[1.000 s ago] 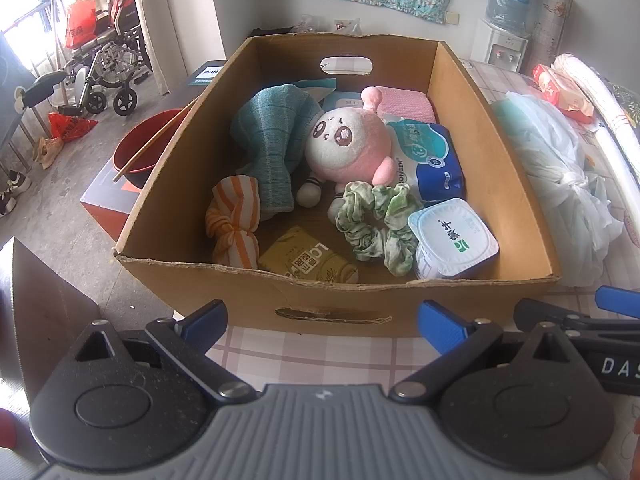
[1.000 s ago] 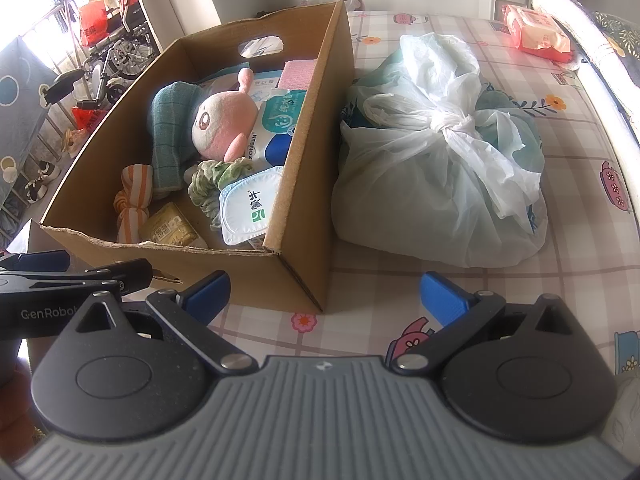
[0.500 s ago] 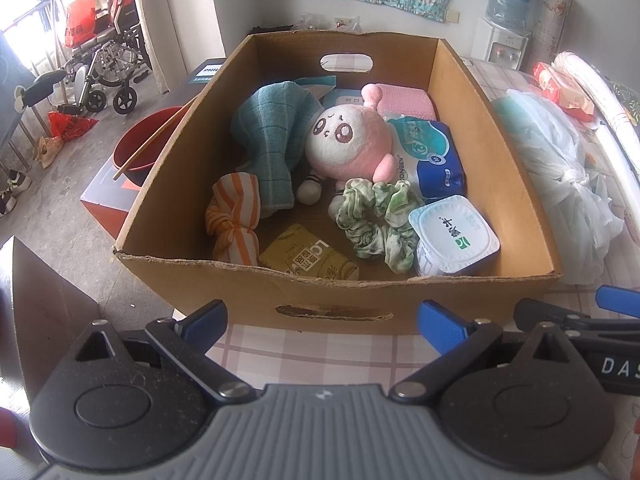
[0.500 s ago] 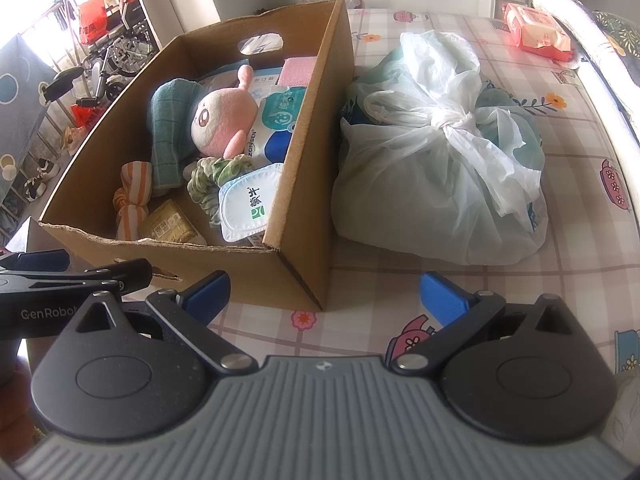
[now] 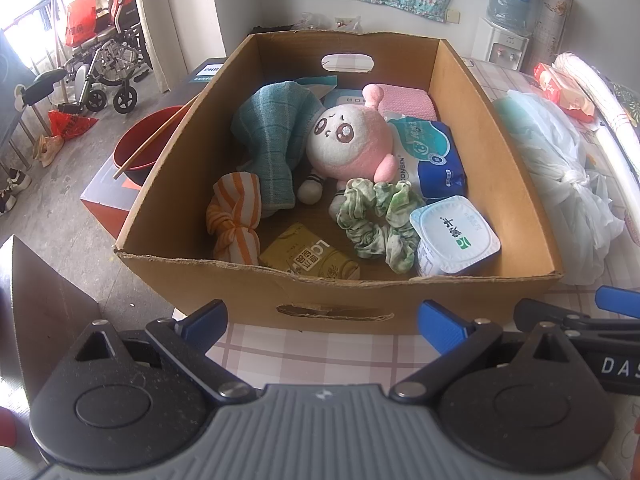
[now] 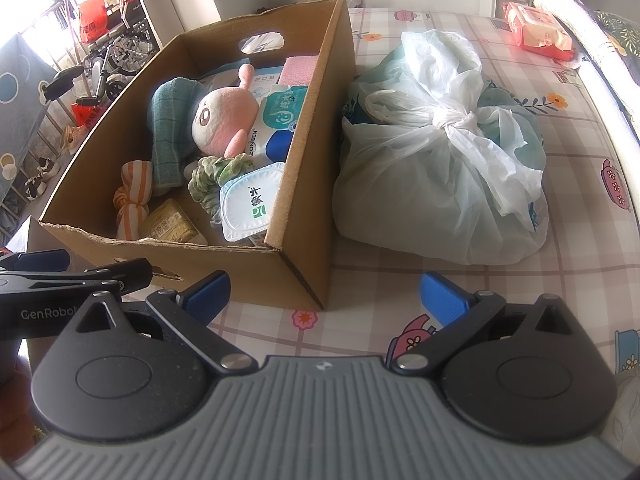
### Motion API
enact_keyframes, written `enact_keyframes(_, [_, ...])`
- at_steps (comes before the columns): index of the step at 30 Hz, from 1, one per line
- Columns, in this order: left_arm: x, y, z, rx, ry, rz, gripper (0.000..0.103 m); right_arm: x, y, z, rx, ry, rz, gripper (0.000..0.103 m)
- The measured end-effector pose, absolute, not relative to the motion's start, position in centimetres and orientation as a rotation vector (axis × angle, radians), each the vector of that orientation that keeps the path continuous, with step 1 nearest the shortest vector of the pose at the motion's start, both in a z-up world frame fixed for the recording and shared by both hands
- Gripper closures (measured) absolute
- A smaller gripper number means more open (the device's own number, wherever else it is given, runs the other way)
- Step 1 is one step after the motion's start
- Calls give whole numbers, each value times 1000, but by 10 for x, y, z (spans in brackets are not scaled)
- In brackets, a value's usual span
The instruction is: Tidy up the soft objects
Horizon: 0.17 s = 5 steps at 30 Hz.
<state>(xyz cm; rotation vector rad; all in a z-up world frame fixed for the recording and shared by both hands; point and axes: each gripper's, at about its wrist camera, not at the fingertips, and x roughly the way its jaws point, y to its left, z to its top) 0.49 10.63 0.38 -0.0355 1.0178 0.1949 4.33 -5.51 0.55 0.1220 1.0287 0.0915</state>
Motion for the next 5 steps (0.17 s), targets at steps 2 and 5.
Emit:
enact_keyframes(2, [5,107,4,-35,1018,195,1,44,-55,5,122,1030,92,1])
enact_keyframes(5, [5,106,4,-36,1018,195,1,44,-55,6,122,1029,92,1])
